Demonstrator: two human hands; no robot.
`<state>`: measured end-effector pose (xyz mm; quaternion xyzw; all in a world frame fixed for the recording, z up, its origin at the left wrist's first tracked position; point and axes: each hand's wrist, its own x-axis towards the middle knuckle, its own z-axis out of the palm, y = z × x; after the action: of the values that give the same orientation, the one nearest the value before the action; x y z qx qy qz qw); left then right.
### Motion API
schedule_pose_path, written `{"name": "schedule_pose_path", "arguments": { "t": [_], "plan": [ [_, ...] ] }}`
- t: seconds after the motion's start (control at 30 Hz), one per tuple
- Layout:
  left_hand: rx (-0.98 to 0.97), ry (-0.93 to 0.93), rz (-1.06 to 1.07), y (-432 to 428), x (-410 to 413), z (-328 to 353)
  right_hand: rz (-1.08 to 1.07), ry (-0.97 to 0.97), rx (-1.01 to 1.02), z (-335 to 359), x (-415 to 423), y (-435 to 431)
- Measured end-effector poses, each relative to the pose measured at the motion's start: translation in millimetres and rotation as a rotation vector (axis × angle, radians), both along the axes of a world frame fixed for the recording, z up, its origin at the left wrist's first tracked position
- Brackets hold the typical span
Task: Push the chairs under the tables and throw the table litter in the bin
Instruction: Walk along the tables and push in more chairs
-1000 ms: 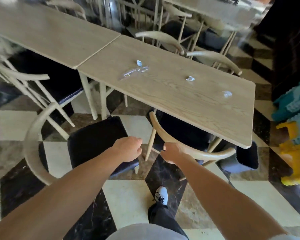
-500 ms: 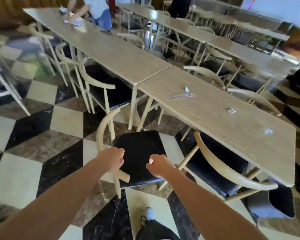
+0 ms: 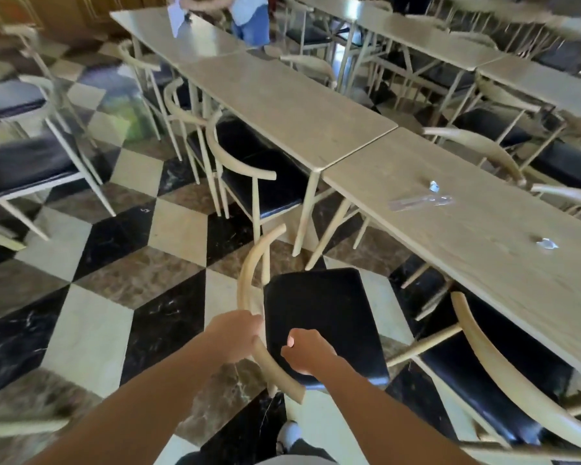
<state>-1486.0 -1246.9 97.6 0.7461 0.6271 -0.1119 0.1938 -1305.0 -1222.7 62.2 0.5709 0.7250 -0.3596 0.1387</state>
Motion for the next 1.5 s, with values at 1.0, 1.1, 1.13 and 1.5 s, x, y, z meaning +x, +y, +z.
{"name": "schedule_pose_path", "arguments": {
  "t": [1.0, 1.1, 1.13, 1.5],
  "plan": [
    [0.027, -0.028, -0.877, 165.0, -108.7, -37.5, -0.791, -0.153, -0.012, -35.4, -136.0, -35.1],
    [0.016, -0.024, -0.959, 178.3, -106.2, -60.4, -0.758, -0.198, 0.053, -51.7, -143.1, -33.7],
    [0.002, -0.007, -0.98, 183.6, -105.4, -70.8, -0.75, -0.195, 0.063, -59.2, -145.8, -33.1],
    [-0.058, 0.187, -1.314, 265.4, -98.5, -145.2, -0.893, -0.186, 0.374, -137.8, -170.2, -36.2]
  ]
}}
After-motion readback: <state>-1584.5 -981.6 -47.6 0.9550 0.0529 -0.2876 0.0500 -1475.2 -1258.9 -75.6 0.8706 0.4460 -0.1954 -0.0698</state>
